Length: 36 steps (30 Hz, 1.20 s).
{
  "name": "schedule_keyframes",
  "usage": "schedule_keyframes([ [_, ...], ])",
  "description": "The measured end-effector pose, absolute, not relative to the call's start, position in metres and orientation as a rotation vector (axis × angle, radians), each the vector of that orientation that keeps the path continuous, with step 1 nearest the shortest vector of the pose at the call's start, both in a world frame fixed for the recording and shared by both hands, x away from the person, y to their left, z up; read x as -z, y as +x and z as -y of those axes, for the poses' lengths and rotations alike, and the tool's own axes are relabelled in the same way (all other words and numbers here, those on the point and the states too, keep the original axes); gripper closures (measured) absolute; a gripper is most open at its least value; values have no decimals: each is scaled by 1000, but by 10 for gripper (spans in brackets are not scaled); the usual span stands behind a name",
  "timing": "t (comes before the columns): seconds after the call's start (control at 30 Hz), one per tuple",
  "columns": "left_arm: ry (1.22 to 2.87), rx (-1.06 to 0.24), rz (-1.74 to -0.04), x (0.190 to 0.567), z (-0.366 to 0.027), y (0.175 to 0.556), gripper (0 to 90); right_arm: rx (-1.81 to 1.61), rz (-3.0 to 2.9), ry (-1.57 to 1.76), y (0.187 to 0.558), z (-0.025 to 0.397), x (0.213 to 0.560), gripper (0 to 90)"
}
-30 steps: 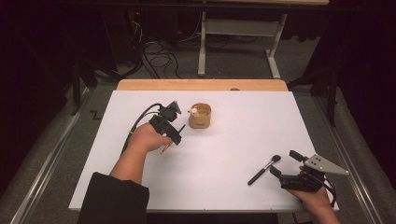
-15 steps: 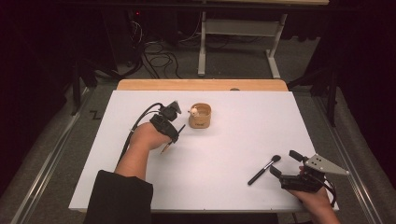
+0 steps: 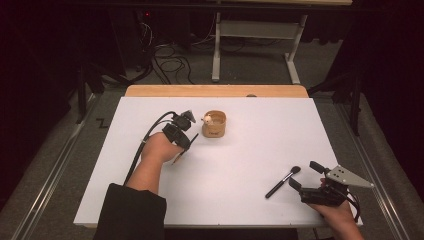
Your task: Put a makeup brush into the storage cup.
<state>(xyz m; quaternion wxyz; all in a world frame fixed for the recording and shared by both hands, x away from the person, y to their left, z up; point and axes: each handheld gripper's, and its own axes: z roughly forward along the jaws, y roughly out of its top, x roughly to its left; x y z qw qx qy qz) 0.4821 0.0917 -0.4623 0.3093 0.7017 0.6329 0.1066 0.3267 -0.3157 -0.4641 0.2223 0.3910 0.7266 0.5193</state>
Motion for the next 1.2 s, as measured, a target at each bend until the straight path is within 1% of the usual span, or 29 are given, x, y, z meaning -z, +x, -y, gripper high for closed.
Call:
schedule_keyframes([
  [0.17,1864,-285,-1676,466,-90,482,676,-1435,-2007,1079,327,316,464,4],
  [0.33,1865,-273,-1671,469,-89,482,727,-1434,-2007,1084,326,316,464,4],
  [0.7,1833,-279,-1688,475,-94,484,732,-1435,-2008,1092,326,317,464,4],
  [0.8,1808,-266,-1684,474,-95,485,747,-1434,-2011,1092,327,317,465,4],
  [0.93,1821,-254,-1687,478,-94,484,757,-1433,-2011,1090,327,317,465,4],
  [1.2,1820,-269,-1688,479,-95,484,792,-1439,-2011,1097,326,316,464,4],
])
